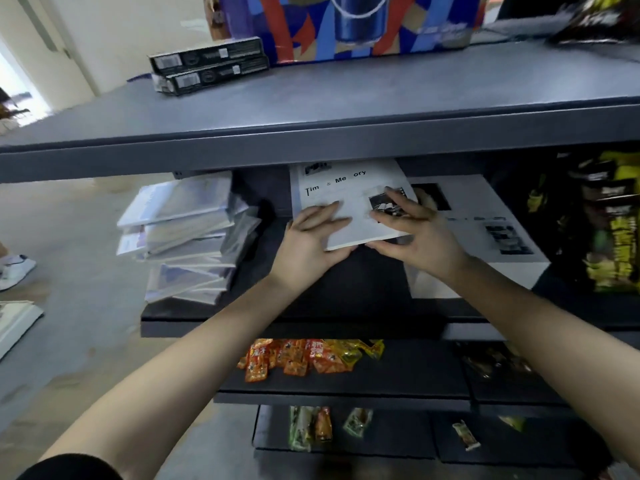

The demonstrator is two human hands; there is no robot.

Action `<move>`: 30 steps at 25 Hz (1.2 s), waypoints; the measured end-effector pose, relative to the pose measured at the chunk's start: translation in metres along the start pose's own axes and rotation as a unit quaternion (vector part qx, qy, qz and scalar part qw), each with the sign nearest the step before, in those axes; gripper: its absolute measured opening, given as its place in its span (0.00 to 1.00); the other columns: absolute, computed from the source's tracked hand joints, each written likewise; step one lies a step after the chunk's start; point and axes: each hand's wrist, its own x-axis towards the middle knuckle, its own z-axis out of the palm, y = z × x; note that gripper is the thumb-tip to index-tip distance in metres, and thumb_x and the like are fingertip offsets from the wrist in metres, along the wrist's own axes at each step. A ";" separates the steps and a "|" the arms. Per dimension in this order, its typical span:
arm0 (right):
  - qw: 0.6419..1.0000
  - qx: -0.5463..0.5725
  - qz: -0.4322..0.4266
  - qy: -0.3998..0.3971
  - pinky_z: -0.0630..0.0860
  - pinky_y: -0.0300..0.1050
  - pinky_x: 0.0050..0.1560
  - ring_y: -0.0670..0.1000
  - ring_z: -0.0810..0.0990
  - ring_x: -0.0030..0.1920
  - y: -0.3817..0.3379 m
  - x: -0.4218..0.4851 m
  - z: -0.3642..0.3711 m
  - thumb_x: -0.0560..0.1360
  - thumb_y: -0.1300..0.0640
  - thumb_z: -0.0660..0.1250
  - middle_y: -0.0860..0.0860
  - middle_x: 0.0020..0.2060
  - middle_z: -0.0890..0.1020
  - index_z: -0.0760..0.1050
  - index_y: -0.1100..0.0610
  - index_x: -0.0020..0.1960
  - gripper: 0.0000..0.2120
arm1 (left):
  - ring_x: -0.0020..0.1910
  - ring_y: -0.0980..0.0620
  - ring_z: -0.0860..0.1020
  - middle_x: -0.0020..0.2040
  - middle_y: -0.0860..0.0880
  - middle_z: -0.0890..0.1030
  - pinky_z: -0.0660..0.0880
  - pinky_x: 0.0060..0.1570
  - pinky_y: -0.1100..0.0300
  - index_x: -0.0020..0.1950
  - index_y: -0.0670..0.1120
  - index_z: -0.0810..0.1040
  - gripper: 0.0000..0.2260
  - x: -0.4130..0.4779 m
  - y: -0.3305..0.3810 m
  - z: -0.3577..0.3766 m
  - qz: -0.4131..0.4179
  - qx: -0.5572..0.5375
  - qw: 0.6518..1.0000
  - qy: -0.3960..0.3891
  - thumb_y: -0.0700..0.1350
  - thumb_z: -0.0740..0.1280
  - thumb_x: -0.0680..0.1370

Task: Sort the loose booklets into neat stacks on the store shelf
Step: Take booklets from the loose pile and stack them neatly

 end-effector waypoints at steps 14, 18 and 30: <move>0.987 -0.041 0.101 -0.115 0.64 0.56 0.68 0.55 0.69 0.69 0.101 -0.089 -0.113 0.71 0.38 0.63 0.58 0.67 0.72 0.75 0.52 0.64 0.27 | 0.69 0.42 0.68 0.70 0.46 0.71 0.68 0.66 0.45 0.59 0.47 0.80 0.24 0.056 0.107 0.122 0.048 -0.045 0.991 -0.117 0.60 0.68 0.69; 0.937 -0.075 0.178 -0.292 0.58 0.56 0.72 0.60 0.58 0.72 0.114 -0.096 -0.107 0.70 0.30 0.57 0.47 0.75 0.56 0.60 0.38 0.71 0.32 | 0.76 0.46 0.52 0.77 0.51 0.58 0.54 0.71 0.43 0.73 0.56 0.65 0.30 0.054 0.108 0.134 0.017 0.085 0.957 -0.278 0.64 0.63 0.73; 0.923 -0.028 0.199 -0.328 0.53 0.55 0.74 0.57 0.53 0.75 0.135 -0.089 -0.099 0.74 0.37 0.59 0.45 0.76 0.50 0.54 0.40 0.74 0.31 | 0.76 0.43 0.47 0.77 0.49 0.54 0.51 0.71 0.39 0.76 0.55 0.57 0.26 0.057 0.110 0.134 0.018 0.132 0.946 -0.297 0.61 0.53 0.79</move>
